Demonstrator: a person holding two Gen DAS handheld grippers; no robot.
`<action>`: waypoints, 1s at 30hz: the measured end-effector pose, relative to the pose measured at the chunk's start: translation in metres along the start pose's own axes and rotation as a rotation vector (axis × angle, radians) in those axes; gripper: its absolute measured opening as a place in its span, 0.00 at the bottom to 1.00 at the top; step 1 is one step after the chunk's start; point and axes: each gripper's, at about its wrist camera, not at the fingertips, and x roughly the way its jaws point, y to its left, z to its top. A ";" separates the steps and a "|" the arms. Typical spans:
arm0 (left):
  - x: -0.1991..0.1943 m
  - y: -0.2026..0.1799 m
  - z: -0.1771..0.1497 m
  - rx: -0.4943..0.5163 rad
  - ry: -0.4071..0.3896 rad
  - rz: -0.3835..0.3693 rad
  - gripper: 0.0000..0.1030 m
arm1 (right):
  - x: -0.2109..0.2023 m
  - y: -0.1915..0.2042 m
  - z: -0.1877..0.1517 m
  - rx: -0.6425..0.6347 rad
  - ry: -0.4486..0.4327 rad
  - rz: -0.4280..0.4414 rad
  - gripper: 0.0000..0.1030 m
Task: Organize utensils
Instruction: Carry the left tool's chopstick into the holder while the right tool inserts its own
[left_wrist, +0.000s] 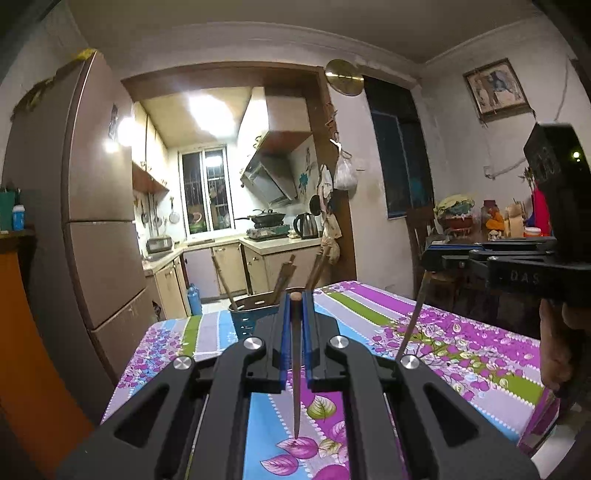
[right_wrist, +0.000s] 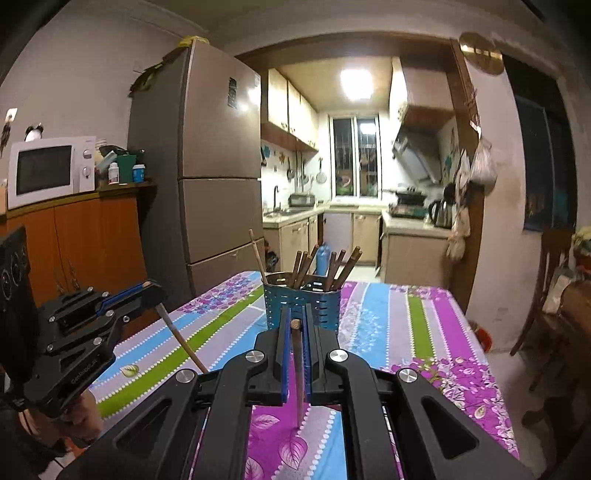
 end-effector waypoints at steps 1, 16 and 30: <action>0.003 0.006 0.002 -0.019 0.007 -0.012 0.05 | 0.004 -0.002 0.004 0.004 0.015 0.004 0.07; 0.032 0.029 0.026 -0.058 0.078 -0.029 0.05 | 0.031 0.006 0.056 -0.021 0.078 0.028 0.07; 0.046 0.049 0.106 -0.036 0.021 -0.011 0.05 | 0.045 0.004 0.133 -0.037 0.044 0.023 0.07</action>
